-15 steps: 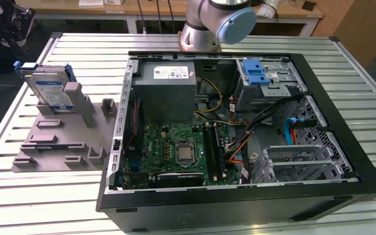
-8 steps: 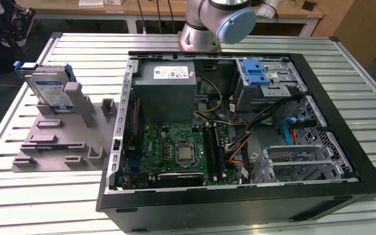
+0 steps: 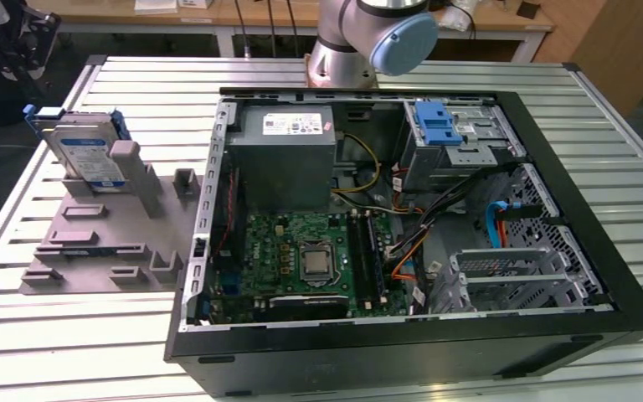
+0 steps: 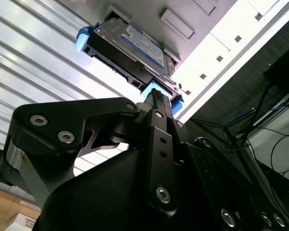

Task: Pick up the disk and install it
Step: 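Pick up the disk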

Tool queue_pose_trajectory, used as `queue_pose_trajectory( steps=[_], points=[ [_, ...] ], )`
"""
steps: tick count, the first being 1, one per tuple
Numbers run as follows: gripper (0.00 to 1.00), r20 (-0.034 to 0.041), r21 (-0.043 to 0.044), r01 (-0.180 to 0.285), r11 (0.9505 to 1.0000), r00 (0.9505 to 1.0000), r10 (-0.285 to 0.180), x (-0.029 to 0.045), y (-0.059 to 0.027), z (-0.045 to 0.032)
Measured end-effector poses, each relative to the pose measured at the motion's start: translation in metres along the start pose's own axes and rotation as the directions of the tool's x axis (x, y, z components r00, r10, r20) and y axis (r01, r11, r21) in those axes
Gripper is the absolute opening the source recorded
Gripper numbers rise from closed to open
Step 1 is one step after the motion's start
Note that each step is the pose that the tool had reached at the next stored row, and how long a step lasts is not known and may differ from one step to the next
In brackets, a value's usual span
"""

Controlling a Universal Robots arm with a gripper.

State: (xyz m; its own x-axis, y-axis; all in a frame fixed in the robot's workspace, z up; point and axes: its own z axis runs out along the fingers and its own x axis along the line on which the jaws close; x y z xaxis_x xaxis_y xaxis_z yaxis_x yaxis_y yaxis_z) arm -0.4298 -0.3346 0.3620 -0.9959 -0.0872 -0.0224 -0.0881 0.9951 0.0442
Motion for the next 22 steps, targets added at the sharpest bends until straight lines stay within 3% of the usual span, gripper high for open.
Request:
queue_pose_trajectory(
  steps=[22],
  points=[
    [0.11, -0.0022, -0.0012, 0.051, 0.9987, 0.9987, -0.051, 0.0000, 0.0000, 0.0000]
  ],
)
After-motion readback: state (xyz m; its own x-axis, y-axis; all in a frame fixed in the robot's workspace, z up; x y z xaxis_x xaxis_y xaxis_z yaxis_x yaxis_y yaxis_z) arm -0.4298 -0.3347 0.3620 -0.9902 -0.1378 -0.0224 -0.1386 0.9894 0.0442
